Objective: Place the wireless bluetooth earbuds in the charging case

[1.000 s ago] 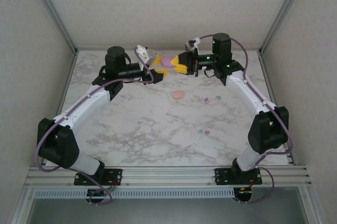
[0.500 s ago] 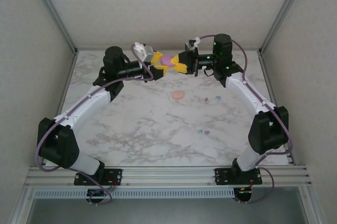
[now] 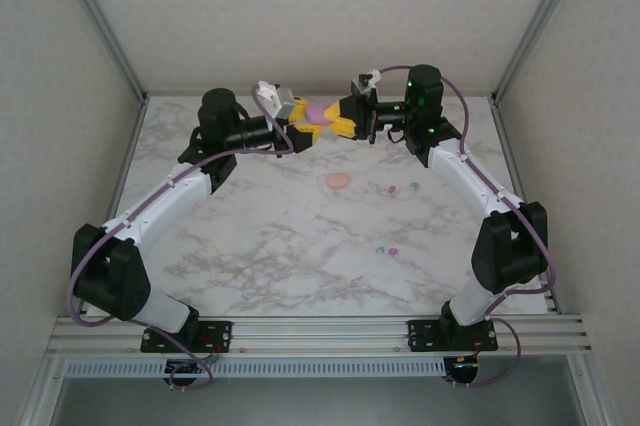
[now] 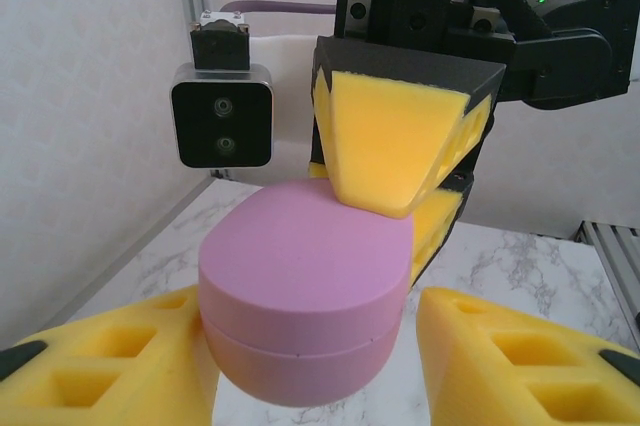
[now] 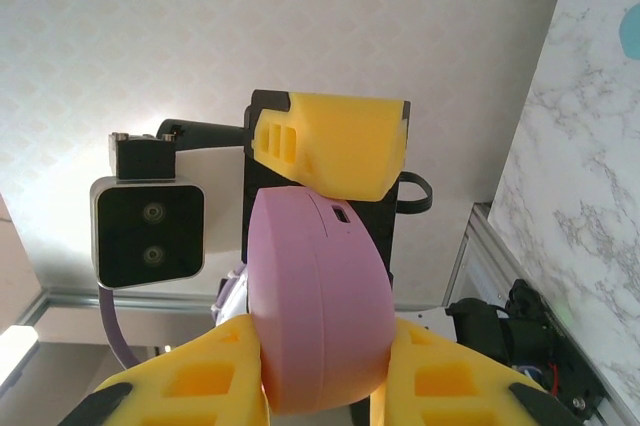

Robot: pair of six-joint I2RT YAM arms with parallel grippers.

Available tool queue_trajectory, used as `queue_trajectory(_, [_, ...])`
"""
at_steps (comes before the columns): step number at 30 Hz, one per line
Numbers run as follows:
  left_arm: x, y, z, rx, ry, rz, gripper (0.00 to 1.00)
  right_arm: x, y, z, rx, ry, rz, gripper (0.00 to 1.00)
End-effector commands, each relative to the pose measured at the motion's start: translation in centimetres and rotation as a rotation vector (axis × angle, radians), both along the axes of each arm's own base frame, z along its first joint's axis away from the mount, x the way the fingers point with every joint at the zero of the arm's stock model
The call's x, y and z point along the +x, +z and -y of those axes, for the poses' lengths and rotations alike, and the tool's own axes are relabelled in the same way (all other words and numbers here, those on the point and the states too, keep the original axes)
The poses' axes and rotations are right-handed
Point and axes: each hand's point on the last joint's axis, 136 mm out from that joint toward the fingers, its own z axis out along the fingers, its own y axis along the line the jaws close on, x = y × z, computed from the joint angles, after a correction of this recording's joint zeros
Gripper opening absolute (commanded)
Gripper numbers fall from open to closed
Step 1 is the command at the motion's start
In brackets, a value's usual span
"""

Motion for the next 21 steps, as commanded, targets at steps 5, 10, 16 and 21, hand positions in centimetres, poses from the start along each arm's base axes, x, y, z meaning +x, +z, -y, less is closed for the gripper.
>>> queue_trajectory(5, [-1.32, 2.02, 1.09, -0.020, -0.053, 0.042, 0.50, -0.83, 0.63, 0.02, 0.014, 0.017, 0.039, 0.18])
queue_trajectory(10, [-1.30, 2.00, 1.31, -0.019, -0.056, 0.038, 0.49, -0.89, 0.61, -0.07, 0.014, 0.018, 0.040, 0.19])
queue_trajectory(16, [-1.26, 1.73, 1.35, -0.010, -0.053, 0.031, 0.42, -0.98, 0.67, -0.09, 0.015, 0.019, 0.043, 0.19])
queue_trajectory(21, [-1.22, 1.28, 1.20, 0.008, -0.040, 0.025, 0.36, -0.93, 0.59, 0.00, 0.008, 0.003, 0.045, 0.25])
